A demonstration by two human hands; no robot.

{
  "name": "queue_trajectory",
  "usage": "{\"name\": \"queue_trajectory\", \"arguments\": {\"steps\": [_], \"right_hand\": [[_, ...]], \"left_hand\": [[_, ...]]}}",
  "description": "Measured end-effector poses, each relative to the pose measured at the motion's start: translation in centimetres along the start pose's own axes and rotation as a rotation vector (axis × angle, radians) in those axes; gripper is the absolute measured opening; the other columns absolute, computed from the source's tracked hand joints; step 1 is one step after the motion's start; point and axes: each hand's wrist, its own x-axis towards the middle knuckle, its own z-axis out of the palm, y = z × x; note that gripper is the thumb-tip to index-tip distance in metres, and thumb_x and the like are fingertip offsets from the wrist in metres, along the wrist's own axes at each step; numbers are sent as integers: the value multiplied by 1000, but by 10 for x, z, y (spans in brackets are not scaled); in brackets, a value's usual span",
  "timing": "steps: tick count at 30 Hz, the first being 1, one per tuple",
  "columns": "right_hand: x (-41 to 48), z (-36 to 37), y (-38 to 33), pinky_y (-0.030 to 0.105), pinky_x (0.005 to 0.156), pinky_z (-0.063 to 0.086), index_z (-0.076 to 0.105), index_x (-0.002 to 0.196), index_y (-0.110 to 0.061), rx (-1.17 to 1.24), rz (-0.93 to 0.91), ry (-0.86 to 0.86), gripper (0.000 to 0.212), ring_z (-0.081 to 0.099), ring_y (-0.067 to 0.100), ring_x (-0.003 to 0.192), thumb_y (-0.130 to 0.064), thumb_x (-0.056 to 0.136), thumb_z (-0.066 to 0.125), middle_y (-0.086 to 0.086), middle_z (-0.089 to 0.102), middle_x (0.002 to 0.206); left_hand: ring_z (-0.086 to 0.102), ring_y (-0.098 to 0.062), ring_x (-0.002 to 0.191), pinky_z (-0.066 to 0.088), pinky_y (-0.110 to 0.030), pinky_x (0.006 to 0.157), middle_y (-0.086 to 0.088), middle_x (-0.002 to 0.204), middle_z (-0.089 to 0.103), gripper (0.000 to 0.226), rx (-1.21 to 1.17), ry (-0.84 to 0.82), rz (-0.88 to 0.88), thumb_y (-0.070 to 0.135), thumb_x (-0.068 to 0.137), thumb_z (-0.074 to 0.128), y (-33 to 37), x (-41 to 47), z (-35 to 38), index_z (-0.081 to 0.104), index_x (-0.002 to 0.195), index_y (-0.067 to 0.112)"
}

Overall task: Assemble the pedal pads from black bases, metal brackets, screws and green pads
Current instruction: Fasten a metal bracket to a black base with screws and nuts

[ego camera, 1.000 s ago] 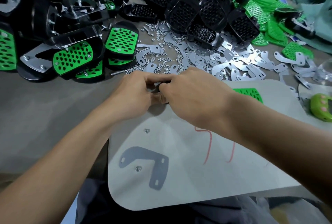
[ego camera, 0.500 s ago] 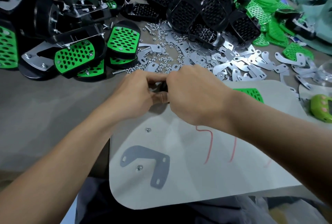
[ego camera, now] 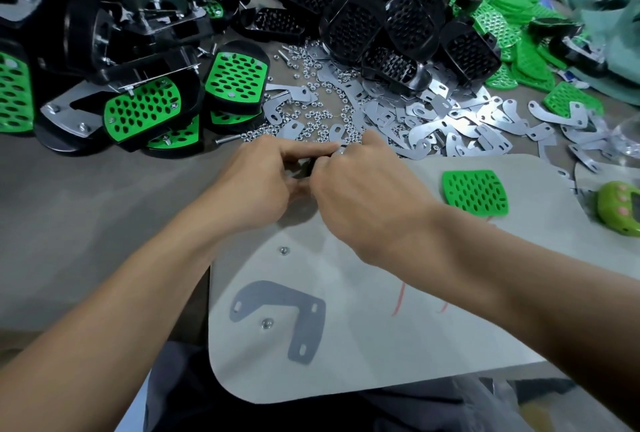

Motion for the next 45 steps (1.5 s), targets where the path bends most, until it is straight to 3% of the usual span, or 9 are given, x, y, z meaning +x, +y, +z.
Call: {"name": "queue_trajectory", "arguments": {"steps": [9,15,20,25,28,31,37,42,45], "right_hand": [[-3,3,12,34,51,12,26,72,-22,24,126,35,27,20,21,50,-10,91,40,-1,45,75],[-1,6,16,35,73,25,37,90,-22,39,-50,15,15,35,26,65,-10,88,30,1,52,77],[1,7,14,35,61,25,38,77,-23,63,-9,46,19,16,18,51,-10,90,39,-1,43,72],[-3,8,9,36,63,29,21,69,-24,174,174,17,34,16,18,52,-9,91,42,-1,45,81],[-5,9,11,35,63,25,46,90,-21,106,148,54,19,36,26,56,-7,87,33,5,61,82],[-4,9,8,37,73,26,35,95,-22,28,24,28,17,61,32,80,-9,88,28,7,69,95],[-2,9,-3,38,76,22,43,100,-18,-17,-10,30,16,60,31,90,-9,91,32,8,66,100],[2,11,41,37,59,40,53,83,-17,449,315,142,11,57,30,70,-7,87,49,8,56,67],[-1,23,71,22,56,45,75,84,-23,877,553,321,19,54,3,55,-13,89,60,-6,67,66]], "left_hand": [[56,23,75,40,-9,66,42,79,66,52,93,8,12,50,69,83,1,2,-1,52,92,85],[56,20,74,42,-8,68,36,79,69,52,52,-12,-14,47,64,65,-3,2,0,64,112,67],[56,15,71,45,-9,68,31,77,71,60,11,-28,-14,53,55,58,-1,1,0,70,113,57],[56,21,75,42,-14,70,41,79,66,56,65,-1,12,39,75,86,-5,4,-1,56,98,81],[57,22,77,45,-16,74,42,82,66,52,49,-9,18,46,69,83,-3,2,0,57,99,80],[63,13,90,51,-18,83,31,96,74,50,-21,-19,3,53,62,68,-6,3,3,69,111,61],[52,27,73,37,1,66,42,73,64,58,26,7,13,22,68,55,-10,2,2,72,116,50],[53,22,71,40,-8,68,39,74,64,55,58,-19,16,40,73,85,-7,2,0,58,101,78],[54,23,111,46,-19,97,46,112,62,57,55,-4,18,50,71,80,-5,1,-1,53,112,79]]}}
